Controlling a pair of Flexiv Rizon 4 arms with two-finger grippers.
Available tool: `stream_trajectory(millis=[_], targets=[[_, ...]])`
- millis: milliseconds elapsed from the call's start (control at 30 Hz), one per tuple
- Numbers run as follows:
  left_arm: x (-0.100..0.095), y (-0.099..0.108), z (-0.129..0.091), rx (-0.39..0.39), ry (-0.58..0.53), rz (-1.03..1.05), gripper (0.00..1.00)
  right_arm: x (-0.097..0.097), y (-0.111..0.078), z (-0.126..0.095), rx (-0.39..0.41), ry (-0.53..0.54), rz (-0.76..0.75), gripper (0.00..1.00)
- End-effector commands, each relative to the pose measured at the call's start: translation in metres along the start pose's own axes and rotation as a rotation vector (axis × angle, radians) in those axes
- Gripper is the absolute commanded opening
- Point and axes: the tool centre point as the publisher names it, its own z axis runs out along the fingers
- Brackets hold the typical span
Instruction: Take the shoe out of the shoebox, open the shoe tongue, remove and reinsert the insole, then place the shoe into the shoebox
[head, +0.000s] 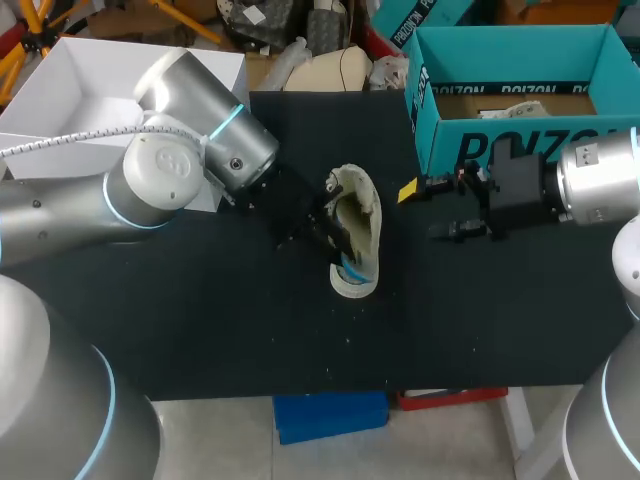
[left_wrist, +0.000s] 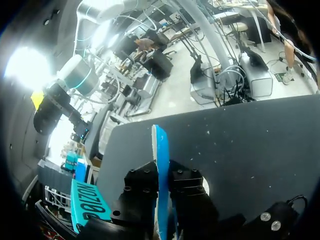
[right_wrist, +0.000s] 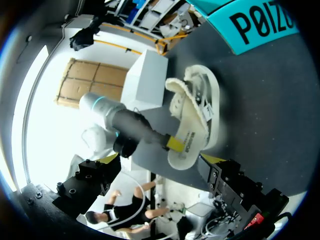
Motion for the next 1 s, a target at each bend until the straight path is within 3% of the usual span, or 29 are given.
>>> stream_trajectory(millis=[33, 1000], targets=[[0.001, 0.003, 0.003, 0.003, 0.002, -0.003, 0.00, 0.001, 0.000, 0.000, 0.000, -0.003, 0.001, 1.00], [-0.009, 0.079, 0.002, -0.028, -0.023, -0.014, 0.00, 0.001, 0.000, 0.000, 0.000, -0.003, 0.001, 1.00]])
